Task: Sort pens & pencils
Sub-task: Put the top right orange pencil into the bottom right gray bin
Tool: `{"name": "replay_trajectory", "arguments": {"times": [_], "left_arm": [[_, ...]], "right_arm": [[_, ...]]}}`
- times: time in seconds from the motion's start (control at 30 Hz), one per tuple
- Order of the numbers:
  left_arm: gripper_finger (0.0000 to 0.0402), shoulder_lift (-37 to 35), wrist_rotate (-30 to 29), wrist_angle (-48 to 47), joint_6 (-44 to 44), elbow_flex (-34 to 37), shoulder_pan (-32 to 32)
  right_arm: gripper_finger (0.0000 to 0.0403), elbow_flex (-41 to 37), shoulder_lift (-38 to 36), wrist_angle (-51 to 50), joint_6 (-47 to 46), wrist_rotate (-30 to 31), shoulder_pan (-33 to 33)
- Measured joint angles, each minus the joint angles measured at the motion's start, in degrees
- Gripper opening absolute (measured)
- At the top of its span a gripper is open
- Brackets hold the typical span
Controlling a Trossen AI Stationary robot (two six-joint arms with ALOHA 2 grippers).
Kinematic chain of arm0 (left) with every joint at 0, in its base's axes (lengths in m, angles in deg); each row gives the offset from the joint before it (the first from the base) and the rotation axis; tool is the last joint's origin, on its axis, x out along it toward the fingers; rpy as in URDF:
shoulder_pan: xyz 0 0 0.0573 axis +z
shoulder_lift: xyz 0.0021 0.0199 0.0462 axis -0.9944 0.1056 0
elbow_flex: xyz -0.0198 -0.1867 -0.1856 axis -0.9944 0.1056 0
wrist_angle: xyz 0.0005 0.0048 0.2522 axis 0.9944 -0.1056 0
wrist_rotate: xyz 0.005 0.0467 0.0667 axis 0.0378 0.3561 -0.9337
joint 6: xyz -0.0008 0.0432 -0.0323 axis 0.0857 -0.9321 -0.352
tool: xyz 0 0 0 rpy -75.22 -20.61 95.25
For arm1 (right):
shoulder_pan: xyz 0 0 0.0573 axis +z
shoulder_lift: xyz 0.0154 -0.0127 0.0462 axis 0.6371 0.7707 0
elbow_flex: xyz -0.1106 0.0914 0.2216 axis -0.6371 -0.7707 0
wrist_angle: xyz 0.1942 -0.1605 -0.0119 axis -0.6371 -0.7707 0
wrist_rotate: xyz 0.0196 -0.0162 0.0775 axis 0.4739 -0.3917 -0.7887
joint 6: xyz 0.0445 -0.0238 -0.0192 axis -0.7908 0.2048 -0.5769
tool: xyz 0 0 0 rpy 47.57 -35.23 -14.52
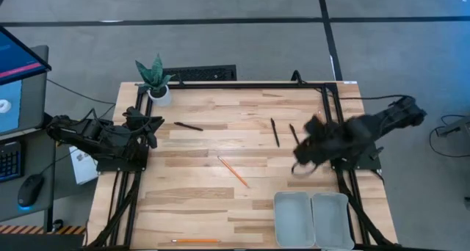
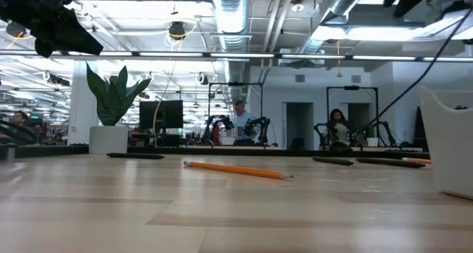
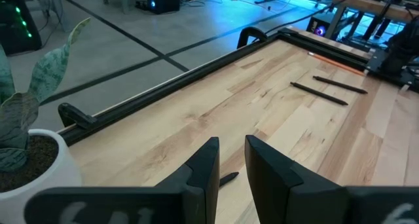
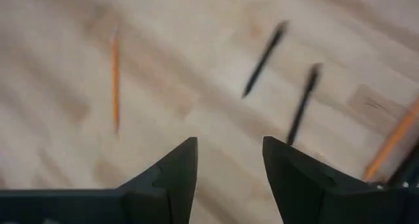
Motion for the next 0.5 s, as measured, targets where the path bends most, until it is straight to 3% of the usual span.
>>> {"name": "replay_trajectory", "arguments": {"times": [0.13, 0.37, 0.5], "left_arm": [[0.0064, 0.0, 0.0, 0.0, 0.0, 0.0, 0.0], [0.0064, 0.0, -0.1, 0.0, 0.0, 0.0, 0.0], [0.0064, 0.0, -0.5, 0.0, 0.0, 0.0, 0.0]], "right_arm": [[0.0192, 0.0, -3.1, -2.7, -2.9, 3.1, -7.3], [0.0193, 0.0, -2.3, -5.8, 5.4, 4.4, -21.8], [0.0192, -0.1, 0.1, -7.4, 14.6, 4.3, -30.6]]}}
